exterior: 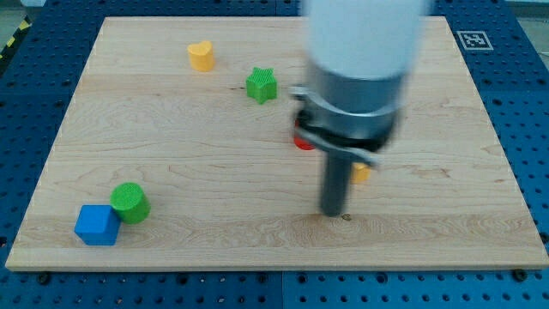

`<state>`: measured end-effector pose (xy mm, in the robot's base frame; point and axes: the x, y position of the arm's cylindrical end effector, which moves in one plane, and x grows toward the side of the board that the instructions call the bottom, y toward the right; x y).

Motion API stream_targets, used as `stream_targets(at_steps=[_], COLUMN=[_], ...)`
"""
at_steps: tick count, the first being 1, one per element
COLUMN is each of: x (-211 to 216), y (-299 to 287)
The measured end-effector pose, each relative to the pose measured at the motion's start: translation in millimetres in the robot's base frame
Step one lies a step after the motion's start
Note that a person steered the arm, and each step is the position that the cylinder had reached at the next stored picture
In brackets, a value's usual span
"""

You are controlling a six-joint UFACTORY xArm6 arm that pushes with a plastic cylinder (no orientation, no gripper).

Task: Place the yellow hexagon right to the blue cube

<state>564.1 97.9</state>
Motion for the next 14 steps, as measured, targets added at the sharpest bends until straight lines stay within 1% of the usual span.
stream_targets(at_steps=[1,2,3,5,6,7,10,11,14], x=[-4,-46,-57,-65,-74,-74,-74,-63,-6], y=[74,82,69,1,-13,-26,-106,-121,-135])
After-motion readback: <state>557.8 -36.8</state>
